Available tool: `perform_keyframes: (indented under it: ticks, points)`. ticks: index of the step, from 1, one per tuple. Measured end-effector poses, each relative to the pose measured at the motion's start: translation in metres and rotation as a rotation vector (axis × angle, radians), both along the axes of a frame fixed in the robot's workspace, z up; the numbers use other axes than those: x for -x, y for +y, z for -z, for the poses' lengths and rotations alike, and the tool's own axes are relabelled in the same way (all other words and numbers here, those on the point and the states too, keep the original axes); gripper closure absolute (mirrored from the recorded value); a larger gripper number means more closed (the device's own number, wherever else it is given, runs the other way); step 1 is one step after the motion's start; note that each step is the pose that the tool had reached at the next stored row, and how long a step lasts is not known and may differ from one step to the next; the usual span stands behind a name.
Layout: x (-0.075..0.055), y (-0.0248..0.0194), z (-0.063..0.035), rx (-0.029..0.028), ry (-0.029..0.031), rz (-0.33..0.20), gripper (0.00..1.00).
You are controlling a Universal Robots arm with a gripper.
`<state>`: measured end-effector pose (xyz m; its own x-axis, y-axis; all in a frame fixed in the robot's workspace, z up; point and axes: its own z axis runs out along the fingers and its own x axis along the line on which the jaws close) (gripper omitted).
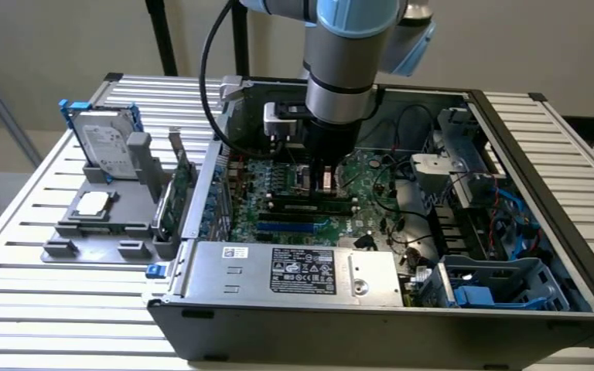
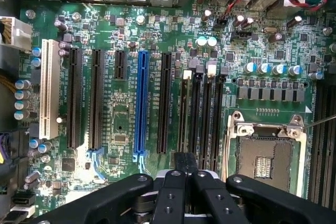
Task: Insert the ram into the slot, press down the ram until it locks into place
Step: 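Press down the ram until it locks into place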
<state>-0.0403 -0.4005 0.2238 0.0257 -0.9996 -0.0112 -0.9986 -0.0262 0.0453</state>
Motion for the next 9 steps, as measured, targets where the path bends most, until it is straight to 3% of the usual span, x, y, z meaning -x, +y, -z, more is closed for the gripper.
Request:
perform_keyframes:
  ticks: [2,7,9]
  points:
    - [-0.001,0.0008,-0.0057,-0.0050,-0.0007,0.000,0.89]
    - [-0.005,0.0006,-0.0286,-0.0032,0.0035,0.000,0.89]
    - [-0.005,0.0006,-0.0292,-0.0032,0.0036,0.000,0.89]
